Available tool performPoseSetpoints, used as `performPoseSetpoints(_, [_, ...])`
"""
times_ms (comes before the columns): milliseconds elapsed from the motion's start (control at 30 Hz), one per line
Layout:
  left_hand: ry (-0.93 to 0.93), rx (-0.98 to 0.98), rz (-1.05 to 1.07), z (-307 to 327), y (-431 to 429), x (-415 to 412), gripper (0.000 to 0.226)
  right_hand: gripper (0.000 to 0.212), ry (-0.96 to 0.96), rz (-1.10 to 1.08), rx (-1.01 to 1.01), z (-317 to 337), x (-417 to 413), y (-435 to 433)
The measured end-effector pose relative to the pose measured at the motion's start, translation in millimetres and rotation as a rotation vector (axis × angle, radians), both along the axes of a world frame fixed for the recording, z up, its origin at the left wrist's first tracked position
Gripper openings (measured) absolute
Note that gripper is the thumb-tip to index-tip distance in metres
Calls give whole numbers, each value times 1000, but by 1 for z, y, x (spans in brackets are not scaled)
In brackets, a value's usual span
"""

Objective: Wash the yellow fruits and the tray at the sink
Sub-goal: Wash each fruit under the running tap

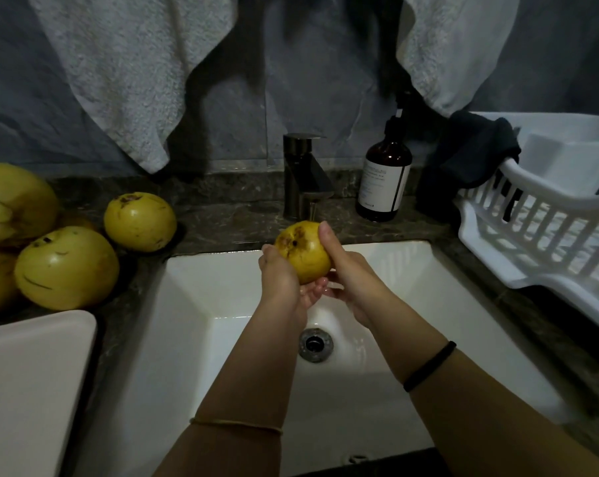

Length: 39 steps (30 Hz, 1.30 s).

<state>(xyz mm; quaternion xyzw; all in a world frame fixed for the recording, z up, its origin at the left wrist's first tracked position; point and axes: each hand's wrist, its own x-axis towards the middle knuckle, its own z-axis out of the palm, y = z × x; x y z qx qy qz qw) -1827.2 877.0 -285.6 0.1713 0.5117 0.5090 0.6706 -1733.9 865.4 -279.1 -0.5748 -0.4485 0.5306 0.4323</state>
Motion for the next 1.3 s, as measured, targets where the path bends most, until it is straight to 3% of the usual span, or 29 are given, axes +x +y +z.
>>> performPoseSetpoints(367, [46,-19,-24,0,1,0,65,80,-94,-34,-50,0,3,0])
performPoseSetpoints(533, [29,1,-22,1,0,1,66,61,-69,-13,-45,3,1,-1])
performPoseSetpoints(800, [17,61,-46,9,-7,4,69,75,-30,-16,-39,2,-1,0])
performPoseSetpoints(967, [28,103,-1,16,-14,3,63,54,-17,-13,24,4,-3,-1])
performPoseSetpoints(1067, [169,196,38,18,-16,2,50,42,-35,-45,190,2,-3,-3])
performPoseSetpoints(1200, [292,409,62,19,-22,1,37,58,-54,-17,304,1,-5,-5])
performPoseSetpoints(1300, [340,497,108,20,-23,1,38,53,121,-63,269,6,-3,-4])
